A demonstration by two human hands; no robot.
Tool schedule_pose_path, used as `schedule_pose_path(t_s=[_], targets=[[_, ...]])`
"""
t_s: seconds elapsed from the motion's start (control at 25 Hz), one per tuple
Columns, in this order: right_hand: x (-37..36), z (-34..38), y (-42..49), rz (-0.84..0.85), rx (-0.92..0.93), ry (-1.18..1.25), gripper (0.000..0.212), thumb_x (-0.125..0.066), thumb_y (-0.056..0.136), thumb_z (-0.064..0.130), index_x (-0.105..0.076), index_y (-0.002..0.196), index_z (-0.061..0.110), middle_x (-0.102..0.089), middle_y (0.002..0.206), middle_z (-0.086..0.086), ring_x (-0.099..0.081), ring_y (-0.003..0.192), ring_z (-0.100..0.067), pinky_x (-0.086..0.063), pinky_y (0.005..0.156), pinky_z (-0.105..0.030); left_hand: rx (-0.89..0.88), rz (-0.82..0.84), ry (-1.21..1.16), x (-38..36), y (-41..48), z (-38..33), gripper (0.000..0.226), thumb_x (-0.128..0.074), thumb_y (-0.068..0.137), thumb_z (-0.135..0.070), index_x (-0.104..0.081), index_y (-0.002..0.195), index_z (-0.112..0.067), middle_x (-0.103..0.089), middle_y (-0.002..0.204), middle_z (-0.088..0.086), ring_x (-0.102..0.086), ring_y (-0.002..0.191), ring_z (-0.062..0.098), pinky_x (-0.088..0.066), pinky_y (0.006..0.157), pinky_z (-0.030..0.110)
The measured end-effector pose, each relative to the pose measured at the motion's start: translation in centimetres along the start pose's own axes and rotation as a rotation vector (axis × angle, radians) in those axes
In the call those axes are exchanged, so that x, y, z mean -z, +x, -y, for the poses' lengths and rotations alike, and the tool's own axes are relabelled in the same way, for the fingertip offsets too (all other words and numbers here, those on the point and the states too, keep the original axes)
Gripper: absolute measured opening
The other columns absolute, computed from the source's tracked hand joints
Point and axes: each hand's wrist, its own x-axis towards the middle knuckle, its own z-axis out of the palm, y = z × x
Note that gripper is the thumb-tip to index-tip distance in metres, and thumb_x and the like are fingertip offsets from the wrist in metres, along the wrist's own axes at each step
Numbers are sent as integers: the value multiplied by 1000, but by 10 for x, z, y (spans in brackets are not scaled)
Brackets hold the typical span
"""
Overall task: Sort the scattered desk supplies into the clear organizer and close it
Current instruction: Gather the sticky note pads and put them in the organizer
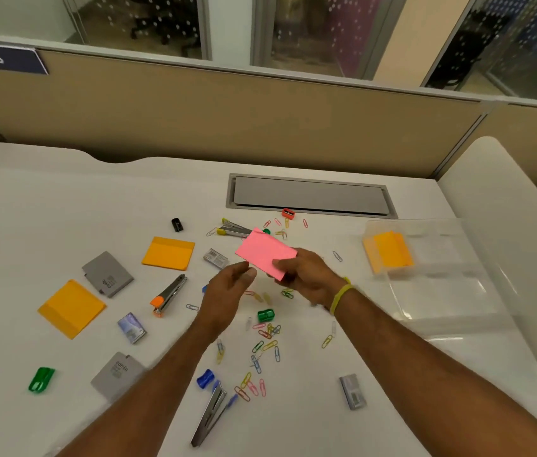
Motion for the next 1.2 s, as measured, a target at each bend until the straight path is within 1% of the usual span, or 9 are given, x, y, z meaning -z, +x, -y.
schedule_pose_path(t_s=[0.12,0.24,0.36,0.52,0.6,0.72,0.84,1.04,1.2], targets=[[-44,-33,-17,140,-94,54,28,-65,86,0,-60,112,10,-65,112,-13,-62,99,-27,-58,75,-33,157,-27,-606,11,-7,-5,55,-55,86,-41,-47,135,-18,-64,124,11,-60,116,28,-52,93,40],[-82,-55,-22,235,-137,44,22,-64,88,1,-60,108,10,-67,106,-11,-64,95,-24,-58,71,-29,162,-73,-835,34,-15,1,51,-50,92,-34,-43,138,-14,-62,128,18,-57,120,32,-49,95,43],[-112,-59,-18,281,-137,-51,17,-65,90,12,-60,106,9,-69,100,-9,-67,87,-20,-58,70,-28,138,-156,-873,65,-21,8,37,-41,100,-26,-48,134,-12,-67,113,18,-61,110,33,-51,89,44],[-138,-50,5,181,33,-429,37,-67,86,46,-62,97,11,-71,88,-9,-65,68,-17,-52,62,-30,108,-275,-891,121,-25,5,40,-48,96,-41,-57,123,-12,-69,94,12,-67,90,27,-58,76,37],[-152,-42,27,83,193,-627,33,-70,85,40,-61,93,9,-69,87,-10,-62,71,-17,-51,65,-34,113,-294,-888,148,-28,6,51,-48,94,-48,-55,126,-9,-68,98,14,-69,87,27,-59,76,39],[-168,-28,68,13,377,-937,28,-74,83,27,-60,101,10,-60,90,-5,-56,83,-18,-46,72,-29,143,-275,-865,175,-30,9,70,-42,89,-63,-52,130,-8,-68,108,17,-70,91,32,-58,78,45],[-182,-20,105,9,497,-1259,40,-74,81,30,-56,113,13,-60,111,-8,-54,101,-23,-47,86,-35,160,-228,-903,192,-28,13,82,-32,83,-76,-52,129,-10,-67,112,19,-70,93,35,-56,81,49],[-197,-20,140,11,409,-1747,79,-75,73,50,-41,136,16,-46,132,-10,-44,121,-31,-40,99,-46,205,-203,-975,213,-27,26,92,-19,80,-83,-59,123,-12,-66,117,22,-68,99,38,-53,85,53],[-206,-15,151,18,284,-1842,81,-77,69,55,-43,134,19,-46,130,-10,-42,122,-32,-35,100,-47,232,-193,-974,224,-27,36,86,-19,84,-78,-55,128,-13,-66,118,22,-68,100,37,-55,83,50]])
